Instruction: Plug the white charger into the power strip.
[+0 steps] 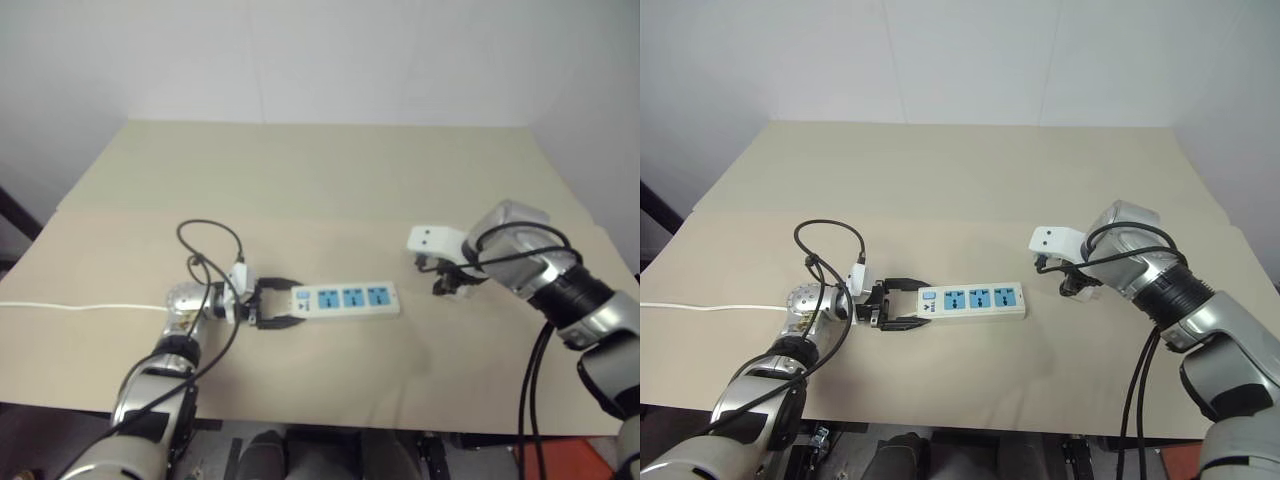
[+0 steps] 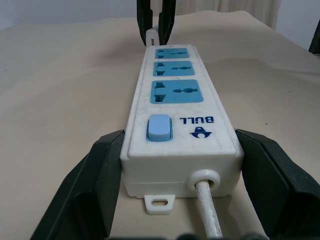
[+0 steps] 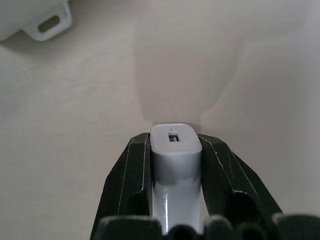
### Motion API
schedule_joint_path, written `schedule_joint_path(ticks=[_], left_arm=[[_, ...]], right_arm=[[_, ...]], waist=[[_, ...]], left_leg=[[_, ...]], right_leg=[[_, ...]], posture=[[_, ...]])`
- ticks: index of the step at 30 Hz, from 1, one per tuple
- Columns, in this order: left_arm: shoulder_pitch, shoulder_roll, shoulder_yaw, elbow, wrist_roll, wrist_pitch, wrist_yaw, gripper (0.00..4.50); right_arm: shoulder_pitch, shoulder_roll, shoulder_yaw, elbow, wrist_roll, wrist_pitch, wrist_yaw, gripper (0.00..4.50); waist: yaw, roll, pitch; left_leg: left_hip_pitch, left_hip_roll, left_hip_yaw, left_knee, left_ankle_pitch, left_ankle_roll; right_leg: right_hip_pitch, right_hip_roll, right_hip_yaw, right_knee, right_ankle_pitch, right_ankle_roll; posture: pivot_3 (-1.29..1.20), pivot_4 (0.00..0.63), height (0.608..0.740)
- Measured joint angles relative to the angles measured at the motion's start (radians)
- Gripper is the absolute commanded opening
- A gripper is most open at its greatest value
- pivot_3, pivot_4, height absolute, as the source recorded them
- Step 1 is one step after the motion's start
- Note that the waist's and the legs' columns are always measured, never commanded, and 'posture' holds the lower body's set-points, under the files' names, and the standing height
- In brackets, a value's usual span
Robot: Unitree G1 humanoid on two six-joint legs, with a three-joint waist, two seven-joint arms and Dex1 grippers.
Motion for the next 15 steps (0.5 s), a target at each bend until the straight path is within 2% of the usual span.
schedule_joint_path(ticks=[3, 6, 11, 12, 15], left_arm=[[0.003, 0.003, -0.001, -0.007, 0.000, 0.004, 0.000, 3.20], [0.004, 0.007, -0.012, -0.021, -0.001, 0.020, 0.001, 3.20], [0.018, 0.018, -0.064, -0.062, -0.030, 0.043, 0.002, 3.20], [0.019, 0.018, -0.072, -0.066, -0.035, 0.045, 0.002, 3.20], [0.032, 0.030, -0.121, -0.103, -0.066, 0.063, 0.002, 3.20]], right_arm=[[0.001, -0.014, -0.038, -0.077, 0.009, 0.000, 0.019, 1.11], [0.002, -0.008, -0.143, -0.152, 0.066, 0.004, 0.023, 1.11], [0.032, 0.116, -0.508, -0.234, 0.301, 0.056, -0.024, 1.11], [0.043, 0.136, -0.550, -0.237, 0.328, 0.066, -0.036, 1.11], [0.195, 0.243, -0.738, -0.250, 0.447, -0.070, -0.092, 1.11]], waist=[[-0.001, 0.000, 0.000], [-0.001, 0.000, 0.000], [0.003, 0.000, 0.000], [0.005, 0.000, 0.000], [0.009, -0.005, -0.003]], left_leg=[[0.000, 0.000, 0.000, 0.000, 0.000, 0.000], [0.000, 0.000, 0.000, 0.000, 0.000, 0.000], [0.000, 0.000, -0.002, 0.000, 0.000, 0.000], [0.000, 0.000, -0.002, 0.000, 0.000, 0.000], [0.000, 0.000, -0.004, 0.000, 0.000, 0.000]], right_leg=[[0.000, 0.000, 0.000, 0.000, 0.000, 0.000], [0.000, 0.000, 0.000, 0.000, 0.000, 0.000], [0.002, 0.000, -0.001, 0.000, 0.000, 0.000], [0.002, 0.000, -0.002, 0.000, 0.000, 0.000], [0.003, 0.000, -0.004, -0.001, 0.000, 0.000]], posture=[[0.00, 0.150, 0.740], [0.00, 0.150, 0.740], [0.00, 0.150, 0.740], [0.00, 0.150, 0.740], [0.00, 0.150, 0.740]])
